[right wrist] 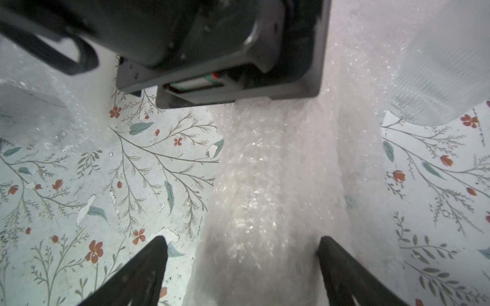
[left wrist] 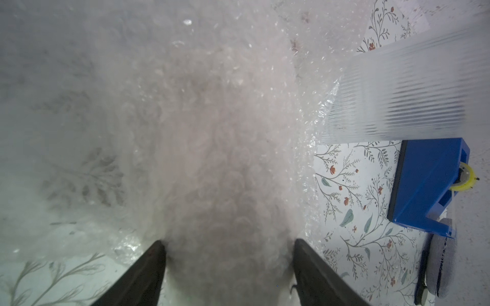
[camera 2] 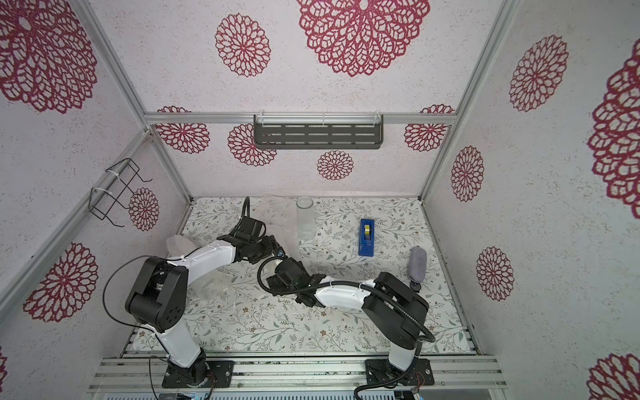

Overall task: Wrap vases in bubble wrap
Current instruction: Wrap the vase in bubble wrap.

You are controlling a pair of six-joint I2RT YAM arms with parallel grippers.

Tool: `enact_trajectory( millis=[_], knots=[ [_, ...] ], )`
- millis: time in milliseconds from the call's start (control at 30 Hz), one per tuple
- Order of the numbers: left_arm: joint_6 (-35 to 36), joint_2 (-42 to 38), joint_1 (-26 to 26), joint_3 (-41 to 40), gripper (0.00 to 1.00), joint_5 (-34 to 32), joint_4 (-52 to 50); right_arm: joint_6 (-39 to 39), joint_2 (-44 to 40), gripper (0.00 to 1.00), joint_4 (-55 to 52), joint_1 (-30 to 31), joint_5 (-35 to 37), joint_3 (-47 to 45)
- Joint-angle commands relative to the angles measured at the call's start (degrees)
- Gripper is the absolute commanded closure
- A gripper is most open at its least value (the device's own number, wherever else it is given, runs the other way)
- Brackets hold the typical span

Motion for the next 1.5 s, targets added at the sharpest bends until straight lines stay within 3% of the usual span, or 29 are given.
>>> enact_trajectory(
  millis=[0, 200, 367, 633, 800, 900, 1100, 1300, 1467],
  knots=[
    [-0.1, 0.4, 0.1, -1.0, 0.17, -0.3, -3.3, 3.3, 1.4, 0.09, -1.0, -1.1, -2.9, -0.9],
    [0.0, -3.2, 0.0, -1.2, 0.05, 0.8, -2.7, 6.6, 1.5, 0.08, 2.6, -3.1, -6.1, -4.0],
    [0.0, -4.0, 0.1, -1.6, 0.03, 1.0, -2.6, 8.5, 1.7, 0.08, 6.7, -4.8, -10.3, -5.9],
    [-0.3, -5.8, 0.1, -1.5, 0.01, -1.3, -4.7, 12.5, 2.6, 0.16, 13.5, -6.8, -17.3, -8.2],
    [-2.0, -8.1, 0.0, -2.4, 0.02, -8.9, -9.2, 19.8, 3.5, 0.19, 21.8, -6.9, -23.7, -10.7],
    [-2.4, -8.5, 0.1, -3.6, 0.03, -8.6, -8.0, 26.8, 4.8, 0.23, 29.1, -7.0, -26.4, -12.6],
    [-2.2, -7.7, -0.9, -4.2, 0.06, -4.3, -3.3, 30.0, 3.3, 0.22, 29.5, -6.7, -23.7, -13.6],
    [-1.8, -5.0, -1.3, -2.9, 0.10, -4.1, -3.1, 32.4, 4.0, 0.23, 31.7, -6.6, -24.3, -13.7],
    [-1.9, -5.2, -1.4, -3.3, 0.06, -3.4, -1.4, 32.9, 4.7, 0.23, 32.4, -6.7, -24.7, -13.6]
  ],
)
